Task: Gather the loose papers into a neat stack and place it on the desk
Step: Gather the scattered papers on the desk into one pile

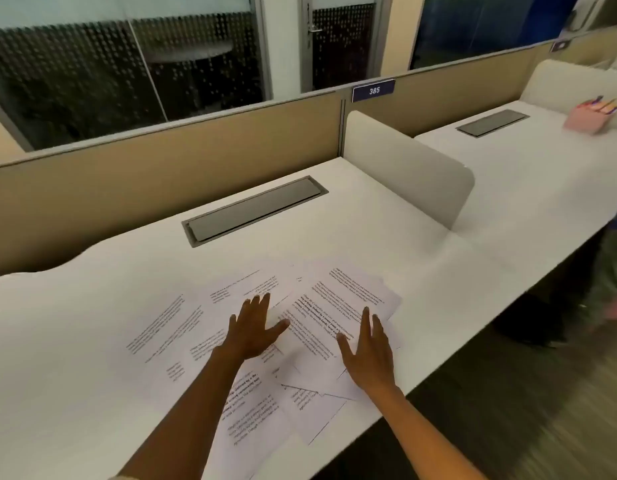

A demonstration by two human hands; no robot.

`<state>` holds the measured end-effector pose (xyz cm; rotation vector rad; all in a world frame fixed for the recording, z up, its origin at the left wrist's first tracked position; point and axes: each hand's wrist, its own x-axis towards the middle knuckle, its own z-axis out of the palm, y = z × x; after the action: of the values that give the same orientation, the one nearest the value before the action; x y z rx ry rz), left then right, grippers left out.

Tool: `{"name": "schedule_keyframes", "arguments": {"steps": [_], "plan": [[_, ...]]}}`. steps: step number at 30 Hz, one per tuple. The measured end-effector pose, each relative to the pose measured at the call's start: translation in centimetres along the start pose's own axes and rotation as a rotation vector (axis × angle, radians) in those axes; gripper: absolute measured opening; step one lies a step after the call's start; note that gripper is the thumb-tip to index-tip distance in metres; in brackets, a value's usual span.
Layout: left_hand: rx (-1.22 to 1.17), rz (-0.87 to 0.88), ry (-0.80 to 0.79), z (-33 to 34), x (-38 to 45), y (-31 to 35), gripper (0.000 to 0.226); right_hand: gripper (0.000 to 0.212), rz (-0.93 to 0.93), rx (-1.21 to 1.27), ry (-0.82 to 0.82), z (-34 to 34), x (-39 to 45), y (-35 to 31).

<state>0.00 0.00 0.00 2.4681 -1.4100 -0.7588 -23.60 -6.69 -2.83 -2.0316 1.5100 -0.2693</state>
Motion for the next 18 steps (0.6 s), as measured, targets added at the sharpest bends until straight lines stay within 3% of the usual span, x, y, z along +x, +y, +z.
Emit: {"name": "schedule_keyframes", "arguments": {"steps": [10, 18], "plan": [[0.092, 0.061, -0.086, 1.9, 4.8, 1.8, 0.083, 0.084, 0.192, -0.011, 0.064, 1.4, 1.2, 0.4], [0.09, 0.02, 0.004, 3.8, 5.7, 3.0, 0.081, 0.085, 0.254, -0.058, 0.087, 1.4, 2.4, 0.0]]}}
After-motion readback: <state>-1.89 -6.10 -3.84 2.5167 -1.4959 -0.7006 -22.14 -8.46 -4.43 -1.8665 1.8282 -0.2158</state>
